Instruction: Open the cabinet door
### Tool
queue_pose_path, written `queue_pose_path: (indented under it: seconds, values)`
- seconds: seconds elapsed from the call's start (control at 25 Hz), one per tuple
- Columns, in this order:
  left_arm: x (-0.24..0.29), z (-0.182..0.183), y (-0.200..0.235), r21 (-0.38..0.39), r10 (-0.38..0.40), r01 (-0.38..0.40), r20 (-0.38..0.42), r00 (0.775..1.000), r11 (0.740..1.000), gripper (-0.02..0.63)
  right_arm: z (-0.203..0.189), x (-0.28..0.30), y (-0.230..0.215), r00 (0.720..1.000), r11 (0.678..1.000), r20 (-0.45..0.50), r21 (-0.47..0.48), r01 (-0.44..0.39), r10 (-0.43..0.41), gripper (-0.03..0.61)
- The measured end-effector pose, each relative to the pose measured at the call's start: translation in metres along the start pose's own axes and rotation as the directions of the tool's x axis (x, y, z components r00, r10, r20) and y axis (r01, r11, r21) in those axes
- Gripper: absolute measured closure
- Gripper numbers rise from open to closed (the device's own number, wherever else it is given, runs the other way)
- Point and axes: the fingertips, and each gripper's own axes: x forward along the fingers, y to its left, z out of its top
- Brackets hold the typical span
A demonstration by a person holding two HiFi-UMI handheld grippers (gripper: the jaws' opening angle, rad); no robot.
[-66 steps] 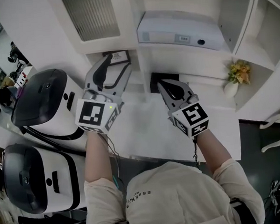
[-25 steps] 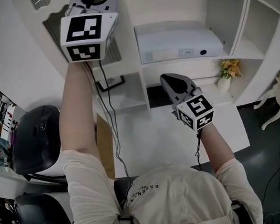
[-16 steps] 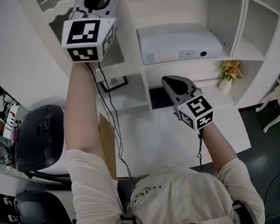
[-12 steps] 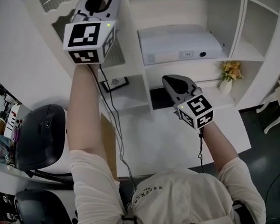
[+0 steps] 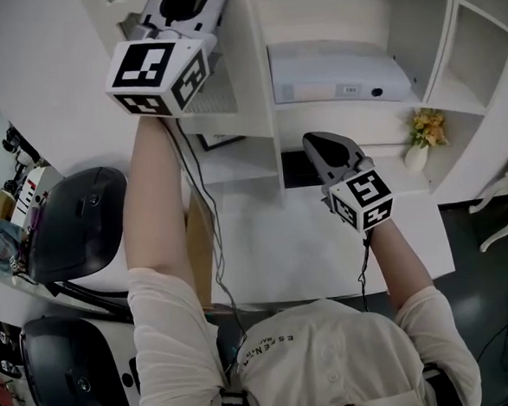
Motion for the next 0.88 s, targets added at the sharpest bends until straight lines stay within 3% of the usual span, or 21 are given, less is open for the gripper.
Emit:
queue_pose_path:
  seconds: [0.28, 0.88]
  values:
    - [-0.025, 0.018, 0.002, -0.031, 0.018, -0.018, 0.013, 1.000, 0.999, 0.540, 0.006, -0.008, 0.017, 1.000, 1.000, 0.003, 0.002, -0.008, 0.008, 0.565]
    - [-0.098, 0.061, 0.017, -0.152, -0.070, 0.077, 0.051, 0.996, 0.985, 0.541, 0.021, -0.006, 0.069, 0.999, 0.999, 0.030, 0.023, -0.029, 0.028, 0.563]
